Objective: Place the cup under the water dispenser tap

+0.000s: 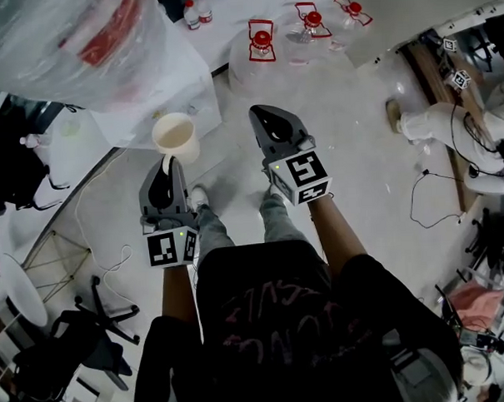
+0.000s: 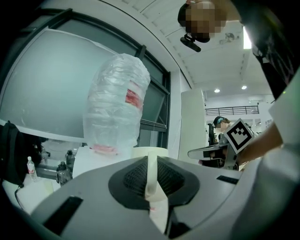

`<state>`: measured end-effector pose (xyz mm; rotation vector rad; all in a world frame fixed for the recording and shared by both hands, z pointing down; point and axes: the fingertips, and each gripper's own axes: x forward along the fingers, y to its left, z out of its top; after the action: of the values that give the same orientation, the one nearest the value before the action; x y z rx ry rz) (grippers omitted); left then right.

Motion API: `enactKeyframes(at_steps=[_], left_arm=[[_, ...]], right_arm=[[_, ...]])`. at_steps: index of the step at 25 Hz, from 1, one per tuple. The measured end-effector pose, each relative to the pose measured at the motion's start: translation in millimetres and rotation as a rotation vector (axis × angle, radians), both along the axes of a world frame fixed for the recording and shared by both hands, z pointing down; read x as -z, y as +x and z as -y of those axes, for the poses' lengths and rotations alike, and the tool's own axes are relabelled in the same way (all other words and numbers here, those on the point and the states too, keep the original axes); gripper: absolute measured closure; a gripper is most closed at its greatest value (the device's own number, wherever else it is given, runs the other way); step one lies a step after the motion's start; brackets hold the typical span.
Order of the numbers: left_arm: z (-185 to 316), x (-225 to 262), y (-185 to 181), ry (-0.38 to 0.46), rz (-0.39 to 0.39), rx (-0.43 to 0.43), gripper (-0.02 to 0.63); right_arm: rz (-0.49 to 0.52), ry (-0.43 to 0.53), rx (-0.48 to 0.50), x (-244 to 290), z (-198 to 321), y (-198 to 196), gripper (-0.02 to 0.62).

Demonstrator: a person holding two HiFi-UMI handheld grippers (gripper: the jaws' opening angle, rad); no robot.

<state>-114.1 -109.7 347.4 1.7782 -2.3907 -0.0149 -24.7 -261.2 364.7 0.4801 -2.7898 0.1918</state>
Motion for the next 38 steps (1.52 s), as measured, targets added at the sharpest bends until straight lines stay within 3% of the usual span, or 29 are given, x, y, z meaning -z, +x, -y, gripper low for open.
enactKeyframes(at_steps=[7, 17, 38], left_arm=[[-4.4, -54.4, 4.5, -0.043, -0.049, 0.002, 0.56], [-2.9, -140.7, 12.9, -0.051, -0.138, 0.01, 0.56], [46.2, -322.6, -31.8, 0.036, -0.03, 0.02, 0.56]], right_arm=[[-0.082, -0.028, 0.026, -58.8, -5.5, -1.3, 0.58], [-0.094, -0.069, 0.071, -138.5, -9.3, -8.7, 0.58], [-0.103, -0.032, 0.12, -326.1, 17.5, -26.1, 0.58]])
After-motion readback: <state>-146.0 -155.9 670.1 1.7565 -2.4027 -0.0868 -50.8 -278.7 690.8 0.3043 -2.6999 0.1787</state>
